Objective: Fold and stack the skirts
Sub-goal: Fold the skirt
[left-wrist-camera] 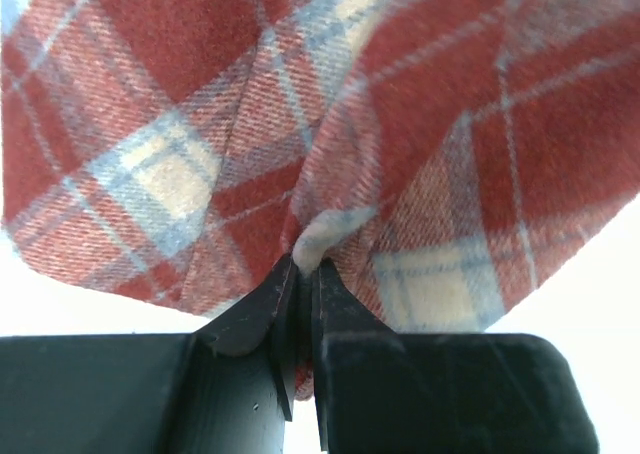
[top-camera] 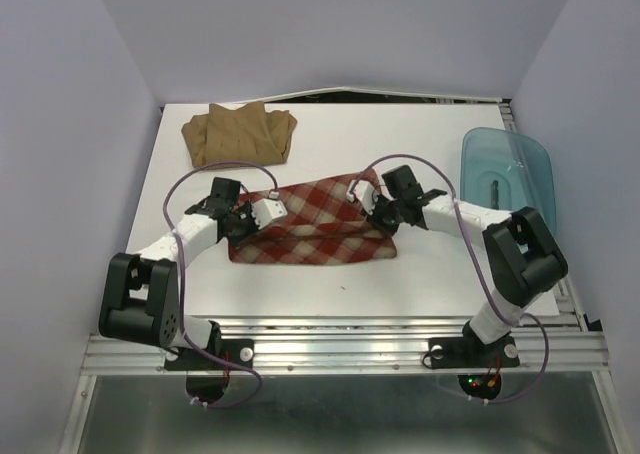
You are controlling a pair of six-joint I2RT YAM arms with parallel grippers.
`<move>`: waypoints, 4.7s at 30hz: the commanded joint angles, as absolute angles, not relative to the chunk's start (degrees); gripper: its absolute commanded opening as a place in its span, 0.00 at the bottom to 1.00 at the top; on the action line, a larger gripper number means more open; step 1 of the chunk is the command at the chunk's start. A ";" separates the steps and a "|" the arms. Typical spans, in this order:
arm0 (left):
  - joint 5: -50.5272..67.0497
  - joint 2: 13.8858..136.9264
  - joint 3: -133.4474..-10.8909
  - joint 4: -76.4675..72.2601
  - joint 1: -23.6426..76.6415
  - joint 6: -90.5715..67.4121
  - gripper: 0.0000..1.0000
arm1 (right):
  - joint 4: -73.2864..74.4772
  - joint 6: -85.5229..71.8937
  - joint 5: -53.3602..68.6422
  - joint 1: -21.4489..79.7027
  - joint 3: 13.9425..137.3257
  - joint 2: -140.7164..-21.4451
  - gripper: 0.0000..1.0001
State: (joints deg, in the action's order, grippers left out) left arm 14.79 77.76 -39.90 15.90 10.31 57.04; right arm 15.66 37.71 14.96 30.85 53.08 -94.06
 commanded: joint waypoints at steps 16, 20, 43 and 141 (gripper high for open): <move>14.50 74.80 -55.39 29.62 14.06 50.44 0.00 | 24.52 43.33 20.04 20.30 63.56 -87.11 0.01; 13.10 73.12 -46.25 27.34 16.25 52.99 0.02 | 24.52 44.64 21.45 22.67 56.00 -87.62 0.01; 19.36 76.70 -55.73 28.32 18.11 38.77 0.45 | 28.22 14.42 22.33 23.73 65.65 -92.88 0.42; 24.34 79.62 -61.43 49.12 49.66 53.70 0.00 | 27.25 6.59 21.80 23.38 113.46 -131.38 0.71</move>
